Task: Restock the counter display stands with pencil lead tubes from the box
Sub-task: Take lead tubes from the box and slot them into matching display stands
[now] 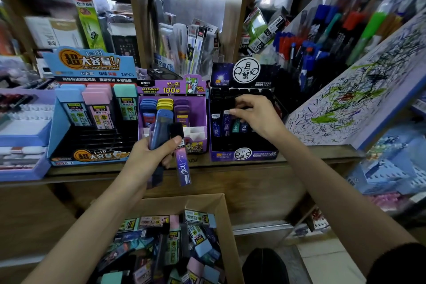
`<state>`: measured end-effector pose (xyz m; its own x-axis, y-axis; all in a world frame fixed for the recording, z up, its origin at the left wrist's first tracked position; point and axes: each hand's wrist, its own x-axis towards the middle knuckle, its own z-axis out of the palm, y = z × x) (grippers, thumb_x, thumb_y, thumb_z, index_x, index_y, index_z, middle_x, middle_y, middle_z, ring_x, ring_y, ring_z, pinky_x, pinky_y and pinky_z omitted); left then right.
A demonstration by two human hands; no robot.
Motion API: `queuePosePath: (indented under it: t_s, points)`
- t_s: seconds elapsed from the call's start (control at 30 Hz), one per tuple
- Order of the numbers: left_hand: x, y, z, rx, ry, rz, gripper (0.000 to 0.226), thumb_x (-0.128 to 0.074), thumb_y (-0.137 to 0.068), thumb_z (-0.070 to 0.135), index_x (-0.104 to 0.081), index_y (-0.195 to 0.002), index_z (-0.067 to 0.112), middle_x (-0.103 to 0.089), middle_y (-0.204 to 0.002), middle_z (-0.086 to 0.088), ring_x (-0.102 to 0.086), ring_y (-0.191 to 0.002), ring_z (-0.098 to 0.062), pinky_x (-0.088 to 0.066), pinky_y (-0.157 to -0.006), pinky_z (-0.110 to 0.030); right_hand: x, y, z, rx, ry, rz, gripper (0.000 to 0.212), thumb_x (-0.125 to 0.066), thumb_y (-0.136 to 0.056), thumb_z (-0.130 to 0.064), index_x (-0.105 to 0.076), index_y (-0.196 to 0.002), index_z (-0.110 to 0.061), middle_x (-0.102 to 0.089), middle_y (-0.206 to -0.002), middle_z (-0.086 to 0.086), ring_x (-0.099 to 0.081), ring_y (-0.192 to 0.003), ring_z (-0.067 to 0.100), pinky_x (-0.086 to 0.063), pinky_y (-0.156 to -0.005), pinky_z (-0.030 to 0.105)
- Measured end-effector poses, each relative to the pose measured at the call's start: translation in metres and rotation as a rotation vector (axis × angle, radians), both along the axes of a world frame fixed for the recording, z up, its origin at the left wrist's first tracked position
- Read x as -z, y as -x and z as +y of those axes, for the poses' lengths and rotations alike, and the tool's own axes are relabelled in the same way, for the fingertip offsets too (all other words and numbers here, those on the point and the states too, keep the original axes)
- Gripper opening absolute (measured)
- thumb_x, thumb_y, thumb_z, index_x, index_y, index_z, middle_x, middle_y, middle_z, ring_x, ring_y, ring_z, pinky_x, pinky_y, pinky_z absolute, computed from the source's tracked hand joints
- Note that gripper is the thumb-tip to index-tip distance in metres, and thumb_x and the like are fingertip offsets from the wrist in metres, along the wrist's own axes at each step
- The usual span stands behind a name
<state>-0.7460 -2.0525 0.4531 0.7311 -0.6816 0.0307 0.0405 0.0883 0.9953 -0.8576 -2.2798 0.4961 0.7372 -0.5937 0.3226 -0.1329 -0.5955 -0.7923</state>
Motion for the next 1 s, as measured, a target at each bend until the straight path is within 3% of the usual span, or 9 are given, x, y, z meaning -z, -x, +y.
queuePosePath:
  t_s: [0.2, 0.3, 0.47, 0.57, 0.63, 0.77, 0.87, 1.0]
  points:
    - [0.001, -0.001, 0.0, 0.009, -0.007, 0.002, 0.021, -0.068, -0.079, 0.026, -0.055, -0.083, 0.01, -0.042, -0.044, 0.008, -0.041, -0.042, -0.006, -0.042, -0.046, -0.019, 0.016, -0.005, 0.0, 0.059, -0.06, 0.024, 0.023, -0.068, -0.083, -0.007, -0.065, -0.106, -0.005, -0.064, -0.082, -0.001, -0.064, -0.071, 0.009, -0.054, -0.061, 0.013]
    - [0.003, -0.001, 0.0, 0.023, -0.006, 0.011, 0.025, -0.069, -0.077, 0.029, -0.055, -0.084, 0.01, -0.041, -0.044, 0.008, -0.04, -0.043, -0.006, -0.041, -0.05, -0.024, 0.02, -0.004, 0.0, 0.077, -0.07, 0.034, 0.021, -0.067, -0.084, -0.007, -0.065, -0.105, -0.002, -0.063, -0.076, -0.006, -0.063, -0.064, 0.002, -0.055, -0.061, 0.014]
    - [0.0, 0.005, -0.005, 0.053, 0.006, 0.002, 0.037, -0.07, -0.066, 0.04, -0.056, -0.083, 0.01, -0.042, -0.044, 0.008, -0.042, -0.043, -0.006, -0.042, -0.046, -0.018, 0.012, -0.004, 0.004, 0.144, 0.085, 0.171, 0.015, -0.067, -0.086, -0.015, -0.068, -0.093, -0.002, -0.069, -0.082, 0.009, -0.061, -0.063, 0.003, -0.048, -0.057, 0.006]
    - [-0.002, 0.009, -0.009, 0.074, 0.0, -0.002, 0.038, -0.07, -0.067, 0.041, -0.055, -0.085, 0.011, -0.044, -0.044, 0.007, -0.043, -0.044, -0.007, -0.042, -0.05, -0.021, 0.007, 0.004, 0.016, 0.234, 0.293, 0.331, 0.028, -0.063, -0.089, -0.03, -0.068, -0.087, -0.003, -0.069, -0.081, 0.009, -0.063, -0.072, 0.016, -0.054, -0.069, 0.028]
    - [-0.004, 0.01, -0.01, 0.1, 0.0, -0.005, 0.036, -0.07, -0.068, 0.041, -0.055, -0.085, 0.012, -0.044, -0.046, 0.007, -0.044, -0.045, -0.007, -0.04, -0.054, -0.024, 0.005, 0.015, 0.032, 0.256, 0.34, 0.278, 0.029, -0.058, -0.091, -0.035, -0.067, -0.088, -0.008, -0.067, -0.077, 0.003, -0.063, -0.073, 0.017, -0.052, -0.069, 0.032]
    - [-0.007, 0.014, -0.016, 0.164, 0.005, -0.04, 0.039, -0.07, -0.068, 0.043, -0.055, -0.086, 0.012, -0.045, -0.048, 0.006, -0.044, -0.048, -0.008, -0.042, -0.051, -0.021, 0.0, 0.033, 0.077, -0.088, -0.105, 0.058, 0.009, -0.059, -0.09, -0.029, -0.066, -0.084, -0.027, -0.069, -0.078, -0.006, -0.067, -0.075, 0.006, -0.051, -0.067, 0.021]
    - [-0.008, 0.021, -0.023, 0.196, 0.031, -0.032, 0.038, -0.07, -0.069, 0.039, -0.057, -0.088, 0.01, -0.047, -0.048, 0.007, -0.045, -0.046, -0.006, -0.043, -0.047, -0.018, 0.007, 0.033, 0.094, -0.198, -0.213, 0.018, 0.006, -0.065, -0.086, -0.02, -0.063, -0.089, -0.024, -0.066, -0.084, -0.004, -0.064, -0.078, 0.007, -0.054, -0.07, 0.019]
    - [-0.007, 0.025, -0.027, 0.208, 0.026, -0.025, 0.035, -0.068, -0.071, 0.039, -0.056, -0.087, 0.01, -0.045, -0.049, 0.008, -0.043, -0.046, -0.004, -0.042, -0.047, -0.018, 0.01, 0.031, 0.09, -0.21, -0.317, -0.009, 0.01, -0.067, -0.084, -0.01, -0.061, -0.087, -0.017, -0.064, -0.08, 0.001, -0.062, -0.064, 0.002, -0.051, -0.058, 0.015]
